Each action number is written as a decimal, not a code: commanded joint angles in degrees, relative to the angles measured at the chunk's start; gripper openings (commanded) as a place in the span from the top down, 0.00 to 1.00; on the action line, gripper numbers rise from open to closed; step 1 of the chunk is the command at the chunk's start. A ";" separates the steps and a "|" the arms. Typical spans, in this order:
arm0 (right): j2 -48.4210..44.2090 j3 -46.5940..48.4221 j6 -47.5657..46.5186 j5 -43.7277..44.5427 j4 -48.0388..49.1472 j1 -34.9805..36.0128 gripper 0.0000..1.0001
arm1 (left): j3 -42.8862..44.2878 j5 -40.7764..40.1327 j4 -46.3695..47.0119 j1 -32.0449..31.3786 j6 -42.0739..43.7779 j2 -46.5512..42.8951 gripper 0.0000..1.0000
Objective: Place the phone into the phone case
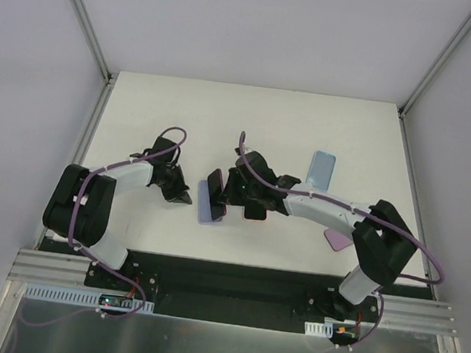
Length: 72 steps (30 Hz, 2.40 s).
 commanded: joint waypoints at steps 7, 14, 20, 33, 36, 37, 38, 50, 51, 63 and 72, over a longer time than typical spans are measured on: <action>7.80 0.30 4.35 -11.43 15.11 -3.81 0.99 | -2.06 4.43 7.33 -0.37 -1.17 2.13 1.00; 11.40 -1.63 6.20 -12.57 17.75 -3.99 0.99 | -2.86 4.95 8.38 -0.37 -1.35 3.45 1.00; 12.81 -3.31 8.66 -13.36 20.12 -4.08 0.99 | -3.12 6.10 9.26 -0.46 -1.70 3.54 1.00; 13.33 -6.39 8.22 -15.30 21.18 -4.34 0.99 | -3.12 6.10 9.35 -0.55 -1.79 4.24 1.00; 14.74 -6.65 8.92 -16.35 22.05 -4.34 0.99 | -3.47 5.57 9.35 -0.64 -1.53 3.45 1.00; 14.92 -6.73 8.92 -16.70 22.67 -4.34 0.99 | -3.56 5.66 9.35 -0.64 -1.44 3.36 1.00; 15.27 -6.73 9.10 -16.97 22.59 -4.34 0.99 | -3.56 5.57 9.35 -0.64 -1.44 3.36 1.00; 14.66 -8.32 9.28 -17.06 22.50 -5.57 0.94 | -3.82 7.07 9.27 -0.73 -2.14 -0.68 0.66; 14.57 -8.14 9.19 -17.06 21.89 -5.66 0.94 | -3.74 7.07 9.09 -0.73 -2.32 -1.64 0.63; 15.27 -8.49 8.66 -17.76 21.09 -5.66 0.87 | -3.56 7.07 8.56 -0.73 -2.58 -2.10 0.58; 12.81 -6.38 6.99 -14.95 14.69 -5.75 0.71 | -3.12 7.59 8.74 -0.73 -2.49 -0.68 0.64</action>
